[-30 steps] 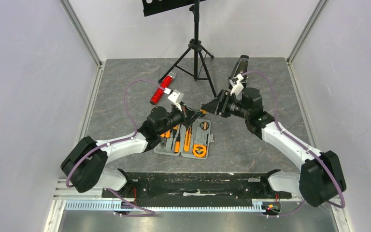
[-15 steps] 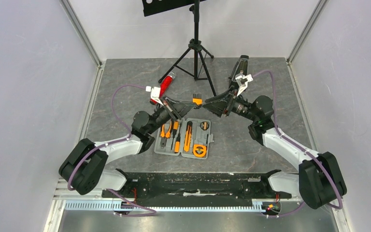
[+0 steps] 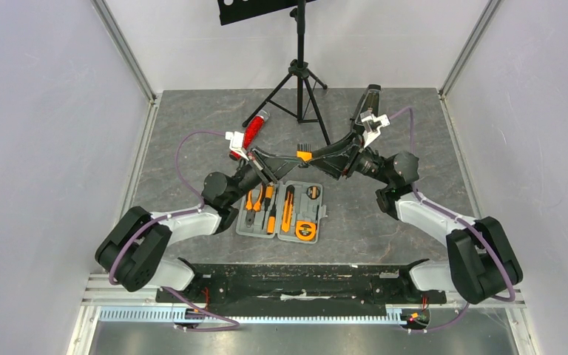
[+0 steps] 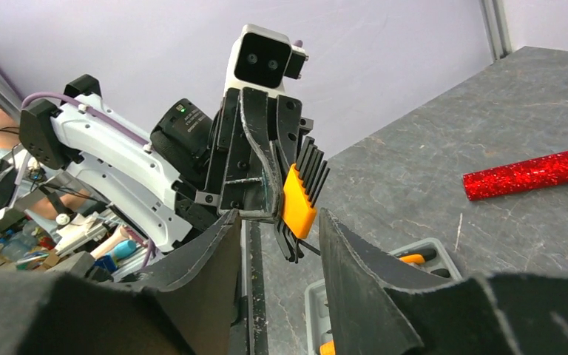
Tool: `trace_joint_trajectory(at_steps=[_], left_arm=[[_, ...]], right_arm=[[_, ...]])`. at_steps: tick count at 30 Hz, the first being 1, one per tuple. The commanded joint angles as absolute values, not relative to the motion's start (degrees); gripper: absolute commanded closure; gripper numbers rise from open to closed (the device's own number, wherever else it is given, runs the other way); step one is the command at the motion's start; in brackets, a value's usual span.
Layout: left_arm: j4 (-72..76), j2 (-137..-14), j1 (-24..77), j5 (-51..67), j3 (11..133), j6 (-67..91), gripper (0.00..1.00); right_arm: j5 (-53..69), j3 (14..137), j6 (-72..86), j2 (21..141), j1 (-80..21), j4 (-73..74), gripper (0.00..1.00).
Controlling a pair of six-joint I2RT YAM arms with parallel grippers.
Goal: Pack the tool kit
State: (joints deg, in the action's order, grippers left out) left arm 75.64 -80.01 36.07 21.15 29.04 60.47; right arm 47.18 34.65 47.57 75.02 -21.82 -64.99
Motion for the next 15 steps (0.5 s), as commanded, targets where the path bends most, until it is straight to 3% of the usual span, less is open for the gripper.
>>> trace_joint_trajectory(at_steps=[1,9,13,15], left_arm=[[80.81,-80.33,35.95,23.13,30.61,62.8,0.98],[80.87,-80.51,36.04,23.88,30.75,63.28,0.98],[80.78,-80.84,35.96,24.49,30.75,63.22,0.98],[79.38,-80.53,35.25,24.92,30.44,62.89,0.89]], right_arm=[[49.03,36.83,50.39,76.44,-22.52,-72.9,0.56],[50.0,37.7,55.19,79.21,-23.46,-79.83,0.79],[50.43,37.71,56.07,79.56,-23.51,-80.34,1.0],[50.62,37.7,55.2,79.1,-23.52,-78.49,1.0]])
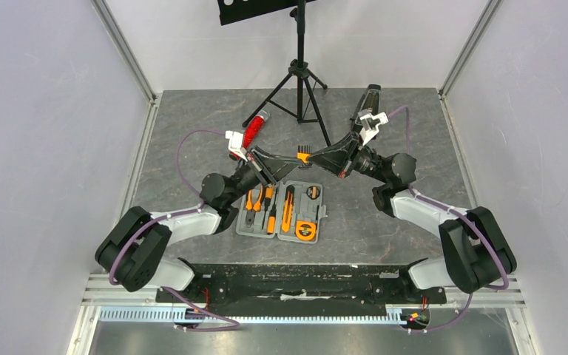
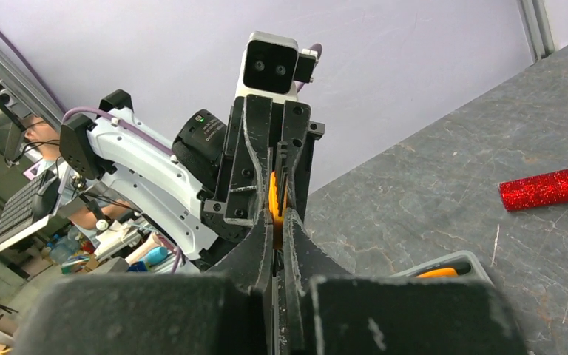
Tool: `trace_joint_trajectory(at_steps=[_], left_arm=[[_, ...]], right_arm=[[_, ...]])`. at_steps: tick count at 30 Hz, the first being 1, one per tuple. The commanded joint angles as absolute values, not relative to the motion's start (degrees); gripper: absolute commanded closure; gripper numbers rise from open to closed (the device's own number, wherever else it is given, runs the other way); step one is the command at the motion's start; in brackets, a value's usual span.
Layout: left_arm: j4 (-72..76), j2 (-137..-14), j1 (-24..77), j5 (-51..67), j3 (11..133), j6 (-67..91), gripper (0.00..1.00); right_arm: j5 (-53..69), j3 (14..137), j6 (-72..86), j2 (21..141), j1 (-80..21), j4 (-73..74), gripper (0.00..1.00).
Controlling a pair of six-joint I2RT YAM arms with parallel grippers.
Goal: Pack the tool kit
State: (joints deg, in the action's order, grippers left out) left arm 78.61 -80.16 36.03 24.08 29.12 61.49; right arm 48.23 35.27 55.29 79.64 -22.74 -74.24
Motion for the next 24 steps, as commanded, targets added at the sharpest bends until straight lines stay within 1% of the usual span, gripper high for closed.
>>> trace_joint_trajectory(at_steps=[1,2,4,6,7,9,11,13,16,20,24], left_arm=[[77.53,-80.06,34.27,24.96,30.09,62.64,0.8],[74.93,-79.12,33.23,24.96,29.66,62.07,0.71],[66.83,-75.92,30.33,25.44,29.06,59.17,0.59],[52.77,-70.93,27.7,24.51,29.4,53.34,0.49],[41.75,-67.53,26.95,23.08,30.72,48.97,0.46],[18.08,-63.02,26.89,15.99,35.59,37.63,0.38],[1.5,-62.1,26.83,7.78,39.69,30.44,0.32],[-10.29,-63.74,26.81,2.59,42.49,26.88,0.29],[-18.88,-68.56,26.81,1.51,44.21,27.07,0.28],[-16.98,-72.31,26.82,4.61,41.21,31.22,0.28],[-17.04,-72.23,26.72,0.35,39.38,32.59,0.28]], right_arm=[[50.62,37.62,54.3,78.61,-23.46,-76.6,1.0],[50.54,37.54,52.49,77.98,-23.39,-73.57,1.0],[49.49,37.74,47.15,75.89,-23.5,-63.78,1.0],[47.29,38.97,38.74,73.36,-23.5,-48.44,1.0],[45.36,40.29,33.95,72.2,-23.55,-38.97,1.0],[40.57,43.66,25.65,70.97,-23.53,-21.79,1.0],[35.49,47.33,19.85,71.12,-23.97,-7.63,1.0],[30.38,50.23,16.43,71.7,-24.63,3.22,1.0],[23.34,54.7,13.45,73.77,-26.81,15.69,1.0],[14.01,60.97,10.43,78.0,-32.04,27.54,1.0],[6.2,65.82,10.05,82.45,-37.43,34.24,1.0]])
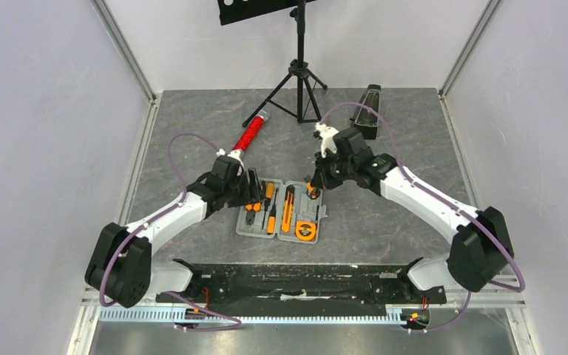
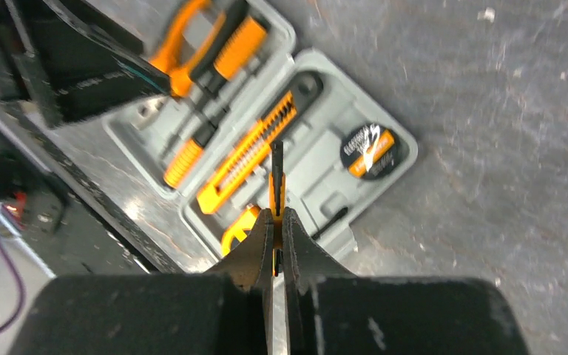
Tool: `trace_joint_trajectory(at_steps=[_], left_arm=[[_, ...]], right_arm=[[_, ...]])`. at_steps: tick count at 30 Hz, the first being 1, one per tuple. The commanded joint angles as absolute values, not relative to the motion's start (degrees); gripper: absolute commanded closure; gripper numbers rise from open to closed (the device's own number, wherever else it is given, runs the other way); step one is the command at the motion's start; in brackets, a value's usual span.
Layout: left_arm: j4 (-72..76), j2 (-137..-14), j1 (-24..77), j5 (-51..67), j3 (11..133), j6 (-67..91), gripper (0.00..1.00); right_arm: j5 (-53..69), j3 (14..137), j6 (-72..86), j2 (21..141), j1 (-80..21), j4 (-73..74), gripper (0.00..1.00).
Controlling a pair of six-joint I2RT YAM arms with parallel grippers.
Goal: Pack the tool kit
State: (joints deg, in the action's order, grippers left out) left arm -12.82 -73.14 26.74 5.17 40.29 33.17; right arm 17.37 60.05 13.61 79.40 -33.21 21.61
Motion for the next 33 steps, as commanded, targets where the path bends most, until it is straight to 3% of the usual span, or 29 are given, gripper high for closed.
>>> trace_joint_trajectory(at_steps=[1,5,16,24,27,33], left_arm=[[-17.22,-71.73,26.72,-2.02,39.02,32.59,0.28],[-16.34,-71.66,26.72,-3.91,37.19,33.03,0.28],[-10.63,-79.4,26.89,19.21,39.78,38.76,0.31],[-11.28,-74.57,28.05,28.77,39.4,42.68,0.32],[-12.72,-70.38,27.95,25.14,38.78,42.07,0.31],[-17.63,-63.44,26.2,6.49,41.01,32.75,0.31]], right_arm=[[4.49,66.51,10.25,83.43,-38.71,35.04,1.0],[1.64,66.89,12.39,86.95,-43.32,35.46,1.0],[-14.47,66.83,14.93,91.81,-46.91,37.39,1.0],[-27.11,67.95,15.72,92.85,-46.34,41.71,1.0],[-27.76,67.46,16.28,93.7,-46.32,42.25,1.0],[-28.15,67.57,17.12,96.27,-46.41,42.09,1.0]])
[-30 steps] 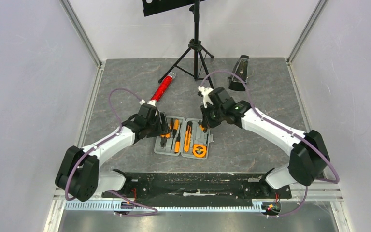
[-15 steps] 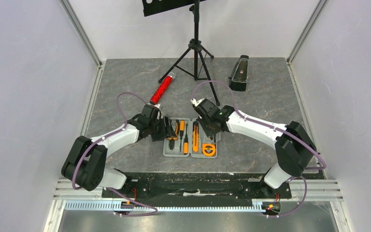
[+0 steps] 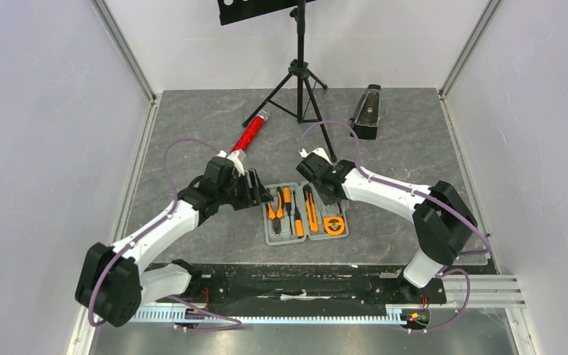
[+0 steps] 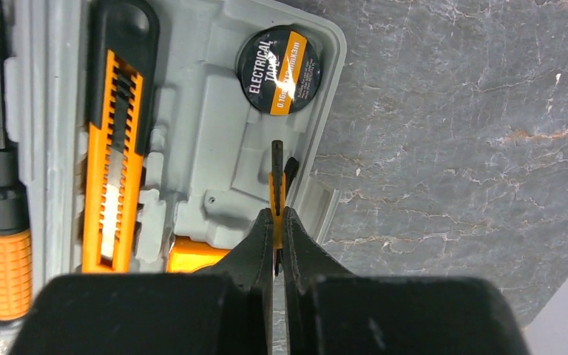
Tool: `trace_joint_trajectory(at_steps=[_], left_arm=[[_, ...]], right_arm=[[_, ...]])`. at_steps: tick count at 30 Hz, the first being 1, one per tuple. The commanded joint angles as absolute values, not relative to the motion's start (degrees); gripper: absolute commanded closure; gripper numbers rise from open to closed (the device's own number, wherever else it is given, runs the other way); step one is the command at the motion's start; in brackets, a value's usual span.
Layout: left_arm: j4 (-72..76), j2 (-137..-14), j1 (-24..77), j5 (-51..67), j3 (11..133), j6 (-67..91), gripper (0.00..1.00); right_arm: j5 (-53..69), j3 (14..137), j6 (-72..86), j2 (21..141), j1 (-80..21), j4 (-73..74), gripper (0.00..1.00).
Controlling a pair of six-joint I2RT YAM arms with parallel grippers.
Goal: Pack the tool kit
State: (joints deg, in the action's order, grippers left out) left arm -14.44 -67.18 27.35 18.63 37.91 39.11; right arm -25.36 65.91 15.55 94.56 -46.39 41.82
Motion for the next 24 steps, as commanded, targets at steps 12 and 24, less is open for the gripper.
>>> trace_joint_trajectory(at_steps=[12,24], left_arm=[[-20.08,-54.18,24.36,-21.16,46.06,13.72,0.31],[-17.39,-50.26,23.42,-22.64,42.91,12.9,0.31]], right_arm=[[-38.0,67.24,20.64,101.58,-49.49,42.89,1.0],[-33.99,69.65,20.1,103.35,-54.22,44.01,0.57]])
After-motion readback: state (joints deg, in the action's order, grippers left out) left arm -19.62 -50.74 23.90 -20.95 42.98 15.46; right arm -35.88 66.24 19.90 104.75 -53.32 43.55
